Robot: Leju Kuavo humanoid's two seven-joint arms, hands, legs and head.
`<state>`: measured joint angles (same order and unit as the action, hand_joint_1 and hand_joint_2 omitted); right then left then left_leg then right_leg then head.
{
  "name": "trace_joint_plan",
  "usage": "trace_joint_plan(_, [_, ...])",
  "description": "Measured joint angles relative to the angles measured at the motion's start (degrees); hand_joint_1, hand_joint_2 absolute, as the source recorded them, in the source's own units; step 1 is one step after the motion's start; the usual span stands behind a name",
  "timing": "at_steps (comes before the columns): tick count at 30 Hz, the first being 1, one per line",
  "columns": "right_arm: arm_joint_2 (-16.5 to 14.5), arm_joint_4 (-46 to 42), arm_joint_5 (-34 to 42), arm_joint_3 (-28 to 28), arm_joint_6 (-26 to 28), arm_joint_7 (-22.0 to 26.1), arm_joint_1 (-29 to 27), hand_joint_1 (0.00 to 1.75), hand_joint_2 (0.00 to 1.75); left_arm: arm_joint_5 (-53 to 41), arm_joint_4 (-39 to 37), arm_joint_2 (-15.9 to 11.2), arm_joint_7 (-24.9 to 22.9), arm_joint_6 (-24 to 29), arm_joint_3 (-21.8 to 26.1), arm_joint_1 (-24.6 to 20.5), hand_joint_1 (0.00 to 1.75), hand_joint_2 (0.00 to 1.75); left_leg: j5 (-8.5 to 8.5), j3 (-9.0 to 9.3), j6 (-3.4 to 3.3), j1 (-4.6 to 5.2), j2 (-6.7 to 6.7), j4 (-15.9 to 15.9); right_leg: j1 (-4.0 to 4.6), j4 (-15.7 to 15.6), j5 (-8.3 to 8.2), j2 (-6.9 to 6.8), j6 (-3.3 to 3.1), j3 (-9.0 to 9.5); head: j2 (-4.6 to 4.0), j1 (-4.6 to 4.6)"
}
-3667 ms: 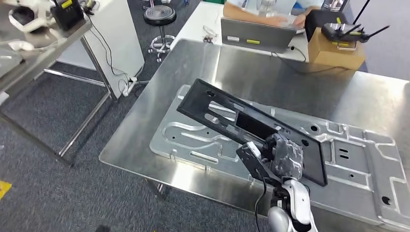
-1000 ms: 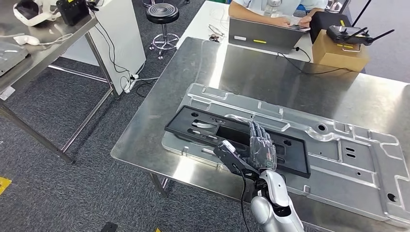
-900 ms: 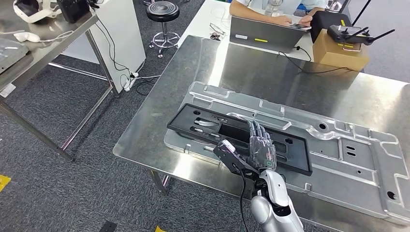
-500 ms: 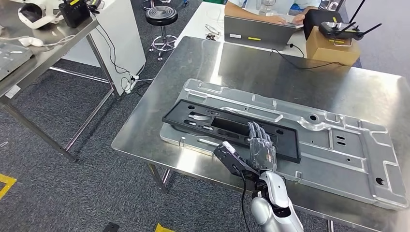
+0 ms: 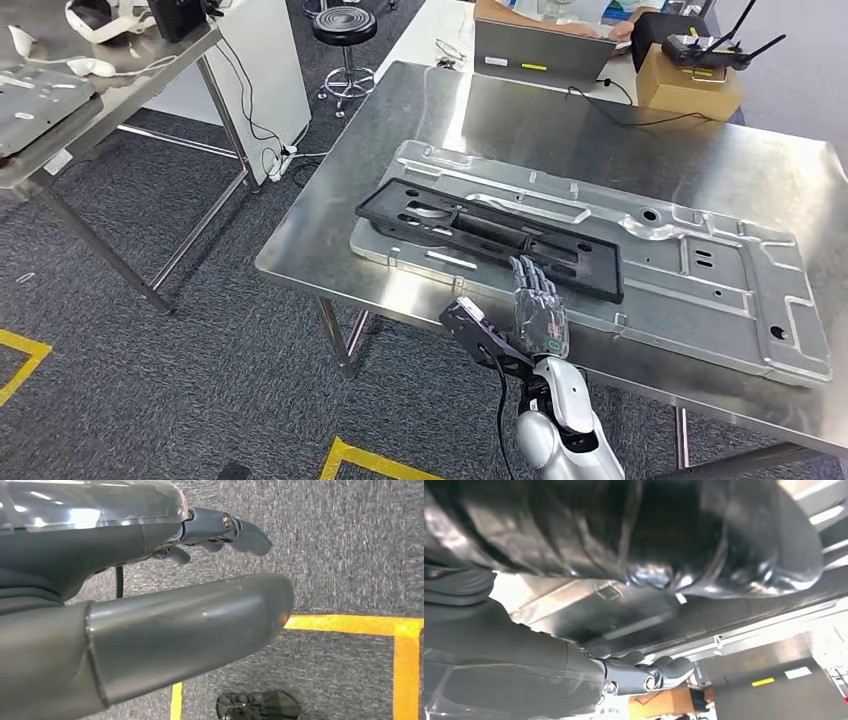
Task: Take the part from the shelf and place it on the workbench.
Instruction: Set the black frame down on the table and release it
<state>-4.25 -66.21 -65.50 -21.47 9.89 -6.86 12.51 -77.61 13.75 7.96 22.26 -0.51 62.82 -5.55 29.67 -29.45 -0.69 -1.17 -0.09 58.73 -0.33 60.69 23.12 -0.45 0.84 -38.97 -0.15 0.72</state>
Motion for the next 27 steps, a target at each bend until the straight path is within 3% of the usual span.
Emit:
trace_joint_plan(1, [0.0,0.1,-0.2,0.0,0.1,0.0,0.0,0.00,0.00,0.0,0.0,0.1,0.0,0.0,0.0,0.0,0.00,0.00,-0.70,-0.67,-0.56,-0.08,0.13,-0.1,-0.14,1.5,2.07,0.10,0.31,-0.68,0.00,0.00])
trace_joint_plan(3, [0.0,0.3,-0.8,0.0,0.7,0.0,0.0,0.00,0.00,0.1,0.2,0.2,0.0,0.0,0.0,-0.1,0.00,0.00,-2.08,-2.28,-1.15,-0.06,0.30,-0.1,-0.33,7.6,8.01,0.19,0.76,-2.42,0.00,0.01])
trace_joint_plan(4, [0.0,0.3,-1.2,-0.1,1.0,0.0,0.0,0.00,0.00,0.1,0.3,0.2,0.0,0.0,0.0,0.0,0.00,0.00,-2.75,-3.18,-1.23,-0.02,0.35,0.0,-0.39,11.2,10.11,0.19,0.90,-3.07,0.00,0.01])
trace_joint_plan(5, [0.0,0.3,-1.7,-0.2,1.4,0.1,-0.1,0.00,0.00,0.2,0.4,0.2,0.0,0.0,0.0,0.0,0.00,0.00,-3.39,-4.06,-1.22,0.03,0.39,0.0,-0.42,13.8,10.82,0.19,0.96,-3.16,0.00,0.01])
trace_joint_plan(6, [0.0,0.3,-2.2,-0.4,1.7,0.1,-0.1,0.00,0.00,0.3,0.4,0.2,0.0,0.0,0.0,0.1,0.00,0.00,-3.95,-4.84,-1.16,0.06,0.42,0.1,-0.42,15.0,10.39,0.19,0.93,-2.58,0.00,0.01])
trace_joint_plan(7, [-0.1,0.2,-2.6,-0.7,1.9,0.2,-0.1,0.00,0.00,0.4,0.4,0.2,0.0,0.0,0.0,0.1,0.00,0.00,-4.50,-5.57,-1.06,0.10,0.43,0.1,-0.40,14.0,9.01,0.20,0.77,-0.85,0.00,0.01])
trace_joint_plan(9, [-0.3,-0.5,-3.7,-1.4,2.2,0.4,0.0,0.00,0.00,0.5,0.5,0.2,0.0,0.0,0.0,0.1,0.00,0.00,-5.52,-6.65,-0.80,0.16,0.40,0.1,-0.20,6.9,6.89,0.32,-0.02,5.03,0.00,0.00])
trace_joint_plan(11, [-0.5,-1.9,-4.9,-2.2,2.6,0.4,0.1,0.00,0.00,0.5,0.5,0.3,0.2,0.0,0.0,0.2,0.00,0.00,-6.54,-7.18,-0.24,0.18,0.37,0.0,0.23,-1.0,7.21,0.46,-0.79,10.30,0.00,-0.01])
trace_joint_plan(13, [-0.7,-3.4,-5.8,-2.9,3.0,0.3,0.2,0.00,0.00,0.6,0.5,0.4,0.3,0.0,0.0,0.2,0.00,0.00,-7.59,-7.21,0.56,0.01,0.38,-0.5,0.66,-3.6,7.53,0.51,-1.18,11.62,0.00,-0.02])
trace_joint_plan(15, [-0.8,-5.3,-6.4,-3.9,3.3,0.3,0.2,0.00,0.00,0.7,0.5,0.4,0.3,0.0,0.0,0.4,0.00,0.00,-7.90,-7.57,1.31,-0.05,0.34,-0.8,0.47,-4.3,6.12,0.40,-1.80,10.94,0.00,-0.02])
trace_joint_plan(16, [-0.9,-6.3,-6.6,-4.5,3.4,0.3,0.1,0.00,0.00,0.7,0.5,0.4,0.4,0.0,0.0,0.5,0.00,0.00,-6.67,-8.07,1.56,0.00,0.31,-0.1,0.30,-4.7,5.27,0.33,-2.19,10.37,0.00,-0.03])
trace_joint_plan(17, [-1.0,-7.2,-6.8,-5.2,3.5,0.2,0.1,0.00,0.00,0.8,0.5,0.4,0.4,0.0,0.0,0.5,0.00,0.00,-4.22,-8.78,1.75,0.03,0.28,1.8,0.15,-5.0,4.35,0.27,-2.55,9.62,0.00,-0.04])
trace_joint_plan(19, [-1.2,-8.7,-7.1,-6.4,3.5,0.2,-0.2,0.00,0.00,0.9,0.5,0.4,0.4,0.0,0.0,0.6,0.00,0.00,1.86,-10.25,1.99,-0.02,0.24,8.4,0.36,-5.0,2.91,0.20,-2.97,7.84,0.00,-0.06])
trace_joint_plan(20, [-1.2,-9.1,-7.2,-6.9,3.5,0.1,-0.5,0.00,0.00,0.9,0.5,0.4,0.4,0.0,0.0,0.6,0.00,0.00,3.57,-10.65,2.10,-0.03,0.25,12.0,0.49,-4.8,2.25,0.14,-3.03,6.85,0.00,-0.07])
trace_joint_plan(21, [-1.2,-9.4,-7.2,-7.3,3.5,0.0,-0.9,0.00,0.00,1.0,0.5,0.4,0.4,0.1,0.0,0.6,0.00,0.00,3.73,-10.52,2.15,-0.02,0.25,14.4,0.61,-4.5,1.68,0.08,-3.05,5.86,0.00,-0.06])
trace_joint_plan(22, [-1.2,-9.7,-7.2,-7.6,3.6,-0.1,-1.4,0.00,0.00,1.0,0.5,0.4,0.4,0.1,0.0,0.6,0.00,0.00,2.55,-9.62,2.13,-0.02,0.25,15.2,0.69,-4.1,1.14,0.03,-3.00,4.78,0.00,-0.07])
trace_joint_plan(23, [-1.2,-10.0,-7.0,-7.8,3.8,-0.2,-1.9,0.00,0.00,1.1,0.5,0.4,0.4,0.1,0.0,0.6,0.00,0.00,0.81,-7.75,2.02,-0.02,0.25,13.9,0.72,-3.7,0.65,0.01,-2.90,3.69,0.00,-0.07])
trace_joint_plan(24, [-1.2,-10.2,-6.8,-7.9,4.2,-0.3,-2.4,0.00,0.00,1.1,0.5,0.4,0.4,0.1,0.0,0.6,0.00,0.00,-0.40,-5.02,1.83,-0.01,0.25,11.0,0.73,-3.1,0.22,0.01,-2.76,2.71,0.00,-0.07])
trace_joint_plan(25, [-1.2,-10.4,-6.4,-8.0,4.7,-0.4,-3.0,0.00,0.00,1.2,0.6,0.4,0.4,0.1,0.0,0.5,0.00,0.00,-0.38,-1.63,1.62,0.11,0.22,6.6,0.80,-2.5,-0.16,0.01,-2.56,1.81,0.00,-0.08])
trace_joint_plan(27, [-1.3,-10.7,-5.6,-7.9,6.0,0.0,-4.6,0.00,0.00,1.3,0.7,0.4,0.5,0.2,0.0,0.5,0.00,0.00,1.39,2.96,1.01,0.42,0.12,-0.1,0.90,-1.7,-0.91,-0.07,-2.08,0.96,0.00,-0.07])
